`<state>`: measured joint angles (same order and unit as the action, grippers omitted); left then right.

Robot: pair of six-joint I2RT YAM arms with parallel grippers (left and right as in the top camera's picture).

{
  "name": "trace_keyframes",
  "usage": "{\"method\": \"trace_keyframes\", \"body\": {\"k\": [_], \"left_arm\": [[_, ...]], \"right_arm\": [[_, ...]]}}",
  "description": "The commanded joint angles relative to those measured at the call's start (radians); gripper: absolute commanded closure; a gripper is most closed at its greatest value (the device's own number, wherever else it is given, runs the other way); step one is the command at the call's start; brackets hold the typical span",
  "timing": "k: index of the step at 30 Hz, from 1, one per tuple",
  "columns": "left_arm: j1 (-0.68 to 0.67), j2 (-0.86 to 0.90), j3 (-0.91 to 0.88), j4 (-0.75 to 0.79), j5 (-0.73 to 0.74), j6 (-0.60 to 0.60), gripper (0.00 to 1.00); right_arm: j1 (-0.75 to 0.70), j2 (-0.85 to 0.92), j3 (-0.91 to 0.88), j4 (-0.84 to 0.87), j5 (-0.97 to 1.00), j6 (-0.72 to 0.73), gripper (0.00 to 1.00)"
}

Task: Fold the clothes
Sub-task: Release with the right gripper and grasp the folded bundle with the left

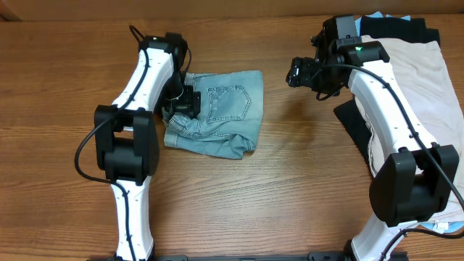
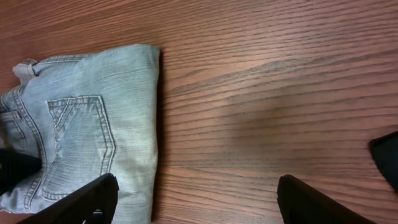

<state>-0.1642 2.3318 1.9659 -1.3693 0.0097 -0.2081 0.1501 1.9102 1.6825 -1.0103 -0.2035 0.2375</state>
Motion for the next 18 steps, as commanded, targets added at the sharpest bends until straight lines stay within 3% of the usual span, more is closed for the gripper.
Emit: {"method": "trace_keyframes", "body": {"k": [1, 12, 18], "left_arm": [[-0.008, 0.036, -0.003, -0.009, -0.017, -0.006, 0.10], [-0.010, 0.036, -0.207, 0.156, 0.011, -0.006, 0.13], [-0.011, 0.036, -0.286, 0.241, 0.102, -0.017, 0.31]], "right_arm": [[-0.006, -0.016, 0.019, 0.006, 0.012, -0.006, 0.14], [-0.006, -0.016, 0.019, 0.011, 0.013, -0.006, 0.14], [-0.006, -0.016, 0.019, 0.014, 0.013, -0.006, 0.14]]}}
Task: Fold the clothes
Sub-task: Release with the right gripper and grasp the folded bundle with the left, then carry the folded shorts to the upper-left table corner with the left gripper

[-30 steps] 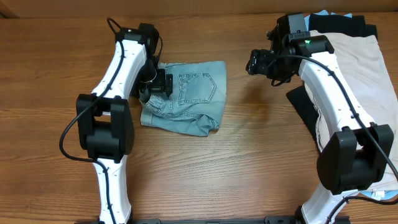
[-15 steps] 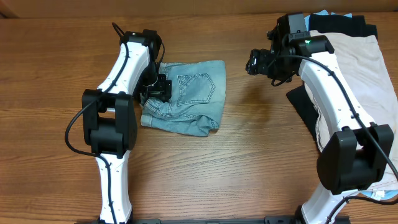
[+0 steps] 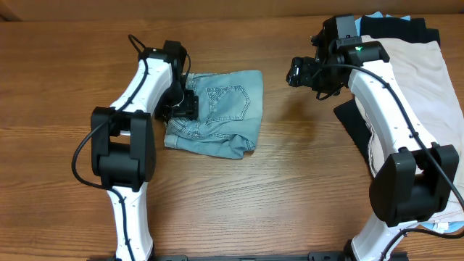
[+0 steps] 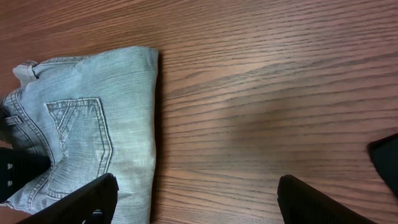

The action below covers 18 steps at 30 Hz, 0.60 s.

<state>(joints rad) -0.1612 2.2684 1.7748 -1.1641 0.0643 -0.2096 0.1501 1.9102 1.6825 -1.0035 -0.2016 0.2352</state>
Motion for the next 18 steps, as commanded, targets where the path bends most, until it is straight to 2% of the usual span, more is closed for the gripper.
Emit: {"method": "trace_keyframes", "body": {"k": [1, 4, 7, 8, 13, 18], "left_arm": [[-0.016, 0.100, -0.110, 0.055, 0.074, -0.016, 0.40], [-0.019, 0.100, -0.130, 0.095, 0.121, -0.022, 0.74], [-0.018, 0.100, -0.130, 0.122, 0.121, -0.069, 0.96], [-0.013, 0.100, -0.130, 0.158, 0.134, -0.106, 0.96], [0.026, 0.100, -0.130, 0.253, 0.193, -0.128, 0.96], [0.151, 0.100, -0.130, 0.365, 0.207, -0.271, 0.96]], "right_arm": [[-0.006, -0.016, 0.019, 0.007, 0.011, -0.004, 0.14], [-0.006, -0.016, 0.019, 0.007, 0.028, -0.003, 0.14], [-0.006, -0.016, 0.019, 0.005, 0.028, -0.003, 0.14], [-0.006, -0.016, 0.019, -0.002, 0.028, -0.003, 0.14], [-0.006, -0.016, 0.019, -0.020, 0.029, -0.003, 0.15], [-0.006, -0.016, 0.019, -0.020, 0.029, -0.003, 0.15]]}}
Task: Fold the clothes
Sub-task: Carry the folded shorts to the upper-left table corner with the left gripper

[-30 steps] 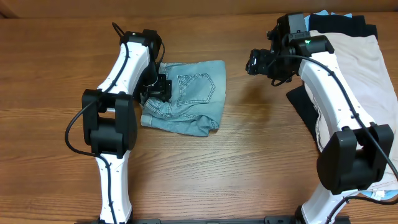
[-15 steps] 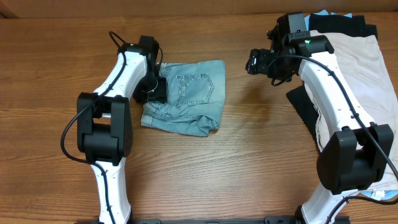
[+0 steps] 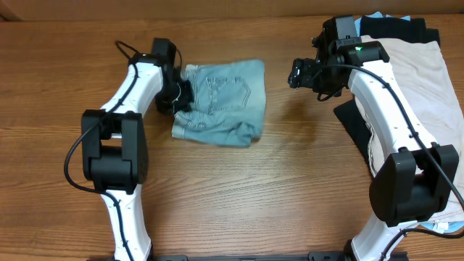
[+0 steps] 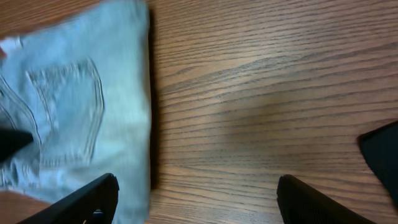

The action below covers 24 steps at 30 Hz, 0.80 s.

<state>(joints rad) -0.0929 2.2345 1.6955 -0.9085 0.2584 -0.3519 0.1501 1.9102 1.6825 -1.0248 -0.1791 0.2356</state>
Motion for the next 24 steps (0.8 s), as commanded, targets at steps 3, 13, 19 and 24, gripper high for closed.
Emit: {"method": "trace_keyframes", "body": {"k": [3, 13, 19, 24], "left_arm": [[0.179, 0.134, -0.050, 0.194, 0.061, -0.233, 0.96], [0.537, 0.134, -0.051, 0.331, 0.075, -0.701, 0.96], [0.669, 0.134, -0.051, 0.331, 0.075, -0.897, 0.96], [0.686, 0.134, -0.051, 0.449, 0.057, -0.902, 0.96]], "right_arm": [[-0.006, -0.016, 0.019, 0.001, 0.007, -0.003, 0.15], [-0.006, -0.016, 0.019, 0.013, 0.006, 0.000, 0.15], [-0.006, -0.016, 0.019, 0.028, 0.006, 0.000, 0.15], [-0.006, -0.015, 0.019, 0.036, 0.006, 0.000, 0.15]]}}
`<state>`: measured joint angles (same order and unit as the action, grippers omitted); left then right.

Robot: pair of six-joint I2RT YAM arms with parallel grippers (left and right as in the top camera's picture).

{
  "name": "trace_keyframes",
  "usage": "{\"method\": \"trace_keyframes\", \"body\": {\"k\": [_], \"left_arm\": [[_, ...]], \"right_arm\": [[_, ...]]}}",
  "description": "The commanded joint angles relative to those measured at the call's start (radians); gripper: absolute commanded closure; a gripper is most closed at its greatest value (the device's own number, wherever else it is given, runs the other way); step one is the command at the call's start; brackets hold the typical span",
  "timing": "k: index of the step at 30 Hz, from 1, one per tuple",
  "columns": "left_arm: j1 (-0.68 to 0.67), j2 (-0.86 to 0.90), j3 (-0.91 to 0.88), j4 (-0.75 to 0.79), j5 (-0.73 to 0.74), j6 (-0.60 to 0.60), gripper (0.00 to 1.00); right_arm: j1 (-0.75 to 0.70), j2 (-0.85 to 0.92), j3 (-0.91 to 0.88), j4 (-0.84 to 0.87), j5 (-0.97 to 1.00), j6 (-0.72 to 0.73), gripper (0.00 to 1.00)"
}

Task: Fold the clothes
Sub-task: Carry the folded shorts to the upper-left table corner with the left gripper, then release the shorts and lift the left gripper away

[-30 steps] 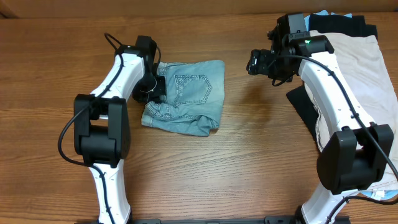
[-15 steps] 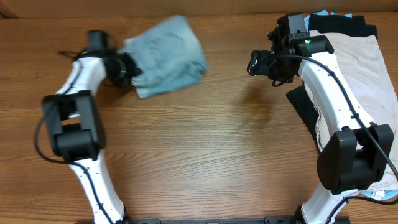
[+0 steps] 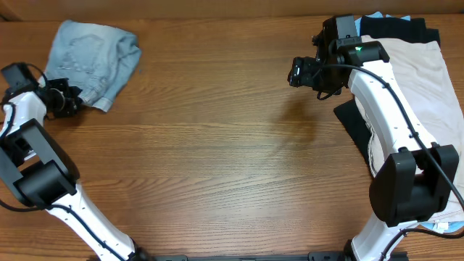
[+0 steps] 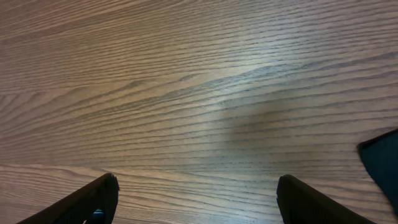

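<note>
The folded light-blue jeans (image 3: 93, 59) lie at the table's far left corner. My left gripper (image 3: 65, 101) is at their near-left edge and looks shut on the denim there, though its jaws are small in the overhead view. My right gripper (image 3: 299, 72) hangs over bare wood at the back right, away from the jeans. In the right wrist view the right gripper (image 4: 199, 205) is open, with only table grain between its fingers (image 4: 99, 196). The jeans do not show in that view.
A pile of clothes lies along the right side: a beige garment (image 3: 424, 80), a black one (image 3: 399, 29) behind it and black cloth (image 3: 355, 127) beside the right arm. A corner of the black cloth (image 4: 382, 158) shows at the wrist view's right edge.
My left gripper has moved far to the left and the jeans have gone with it, from the table's middle-left to the far left corner. The jeans have left the right wrist view. The right arm has stayed put.
At first the folded jeans lay left of the table's middle with my left gripper on their left edge. They then sat slightly farther back and turned, still held. Now they rest in the far left corner. My right gripper has hung open at the back right throughout.
</note>
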<state>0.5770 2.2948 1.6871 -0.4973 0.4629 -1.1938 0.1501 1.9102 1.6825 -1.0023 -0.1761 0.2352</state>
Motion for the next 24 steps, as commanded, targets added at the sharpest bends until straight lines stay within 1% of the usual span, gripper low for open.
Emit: {"method": "trace_keyframes", "body": {"k": [1, 3, 4, 5, 6, 7, 8, 9, 10, 13, 16, 18, 21, 22, 24], "left_arm": [[0.006, 0.073, -0.042, 0.078, -0.160, -0.064, 0.96], [-0.008, 0.073, -0.042, 0.146, -0.165, -0.063, 0.96], [-0.023, 0.073, -0.042, 0.209, -0.167, -0.063, 0.96], [-0.029, 0.073, -0.042, 0.232, -0.166, -0.063, 0.92], [-0.035, 0.073, -0.042, 0.249, -0.166, -0.063, 0.85], [-0.048, 0.073, -0.042, 0.271, -0.166, -0.046, 0.69], [-0.054, 0.073, -0.042, 0.276, -0.166, -0.004, 0.32], [-0.057, 0.072, -0.042, 0.282, -0.159, 0.040, 0.07], [-0.060, 0.072, -0.042, 0.296, -0.140, 0.104, 0.00], [-0.060, 0.057, -0.041, 0.283, -0.085, 0.202, 0.00], [-0.051, 0.010, -0.041, 0.246, -0.035, 0.227, 0.00], [-0.047, -0.053, -0.041, 0.216, -0.027, 0.245, 0.00], [-0.047, -0.169, -0.041, 0.182, -0.031, 0.319, 0.00], [-0.052, -0.247, -0.041, 0.149, -0.053, 0.352, 0.00], [-0.060, -0.350, -0.041, 0.097, -0.108, 0.394, 0.00]], "right_arm": [[-0.006, -0.015, 0.019, 0.020, 0.003, 0.001, 0.15], [-0.006, -0.015, 0.019, 0.024, 0.003, 0.004, 0.15], [-0.006, -0.015, 0.019, 0.027, 0.003, 0.004, 0.15], [-0.006, -0.015, 0.019, 0.028, 0.003, 0.004, 0.15], [-0.006, -0.015, 0.019, 0.030, 0.003, 0.004, 0.15], [-0.006, -0.015, 0.019, 0.032, 0.003, 0.004, 0.15], [-0.006, -0.015, 0.019, 0.034, 0.003, 0.004, 0.15], [-0.006, -0.015, 0.019, 0.036, 0.003, 0.003, 0.15], [-0.006, -0.015, 0.019, 0.040, 0.003, 0.003, 0.15], [-0.006, -0.015, 0.019, 0.056, 0.003, 0.004, 0.14], [-0.006, -0.015, 0.019, 0.075, 0.001, 0.004, 0.13], [-0.006, -0.016, 0.019, 0.082, -0.006, 0.003, 0.11], [-0.006, -0.016, 0.021, 0.080, -0.010, 0.003, 0.09], [-0.006, -0.018, 0.021, 0.080, -0.021, 0.002, 0.07], [-0.006, -0.025, 0.021, 0.082, -0.044, 0.000, 0.04]]}}
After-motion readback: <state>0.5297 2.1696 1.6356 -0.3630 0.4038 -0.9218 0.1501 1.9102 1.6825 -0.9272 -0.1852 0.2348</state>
